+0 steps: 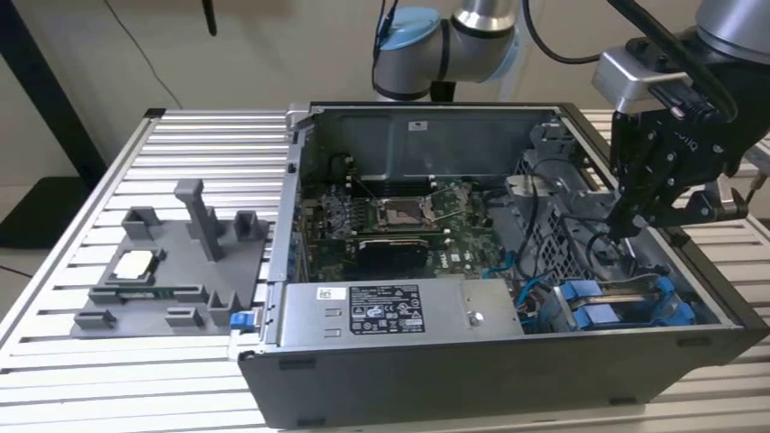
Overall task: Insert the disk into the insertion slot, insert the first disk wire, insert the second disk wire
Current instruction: 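Insert the first disk wire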
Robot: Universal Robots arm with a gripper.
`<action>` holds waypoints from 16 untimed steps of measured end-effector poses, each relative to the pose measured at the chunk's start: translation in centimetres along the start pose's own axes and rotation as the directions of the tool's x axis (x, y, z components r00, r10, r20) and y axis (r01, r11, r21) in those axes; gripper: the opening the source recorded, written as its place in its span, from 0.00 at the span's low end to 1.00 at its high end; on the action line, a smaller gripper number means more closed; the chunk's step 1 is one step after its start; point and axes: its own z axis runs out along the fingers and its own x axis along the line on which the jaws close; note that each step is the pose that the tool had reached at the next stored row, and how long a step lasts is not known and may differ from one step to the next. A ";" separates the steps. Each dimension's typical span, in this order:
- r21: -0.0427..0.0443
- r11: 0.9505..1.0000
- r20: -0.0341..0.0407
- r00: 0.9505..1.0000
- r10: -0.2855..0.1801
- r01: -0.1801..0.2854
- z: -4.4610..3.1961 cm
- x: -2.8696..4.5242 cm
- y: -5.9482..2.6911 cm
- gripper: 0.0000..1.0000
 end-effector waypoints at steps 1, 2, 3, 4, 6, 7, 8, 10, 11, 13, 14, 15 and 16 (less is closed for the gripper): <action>0.000 1.000 0.000 1.000 0.000 0.000 0.02 0.03 0.00 0.19; 0.000 1.000 0.000 1.000 0.000 0.000 0.06 0.09 0.01 0.19; 0.000 1.000 0.000 1.000 0.000 0.000 0.12 0.21 0.01 0.19; 0.000 1.000 0.000 1.000 0.000 0.000 0.21 0.38 0.00 0.19; 0.000 1.000 0.000 1.000 0.000 0.000 0.47 0.86 -0.06 0.19; 0.000 1.000 0.001 1.000 0.000 0.000 0.64 1.18 -0.11 0.19; 0.000 1.000 0.001 1.000 0.000 0.000 0.80 1.46 -0.16 0.19; 0.000 1.000 0.002 1.000 0.000 0.000 1.13 1.95 -0.26 0.19; 0.000 1.000 0.002 1.000 0.000 0.000 1.30 2.15 -0.33 0.19; 0.000 1.000 0.003 1.000 0.000 0.000 1.63 2.48 -0.48 0.19; 0.000 1.000 0.003 1.000 0.000 0.000 1.78 2.59 -0.57 0.19; 0.000 1.000 0.003 1.000 0.000 0.000 1.93 2.68 -0.66 0.19; 0.000 1.000 0.002 1.000 0.000 0.000 2.04 2.77 -0.75 0.19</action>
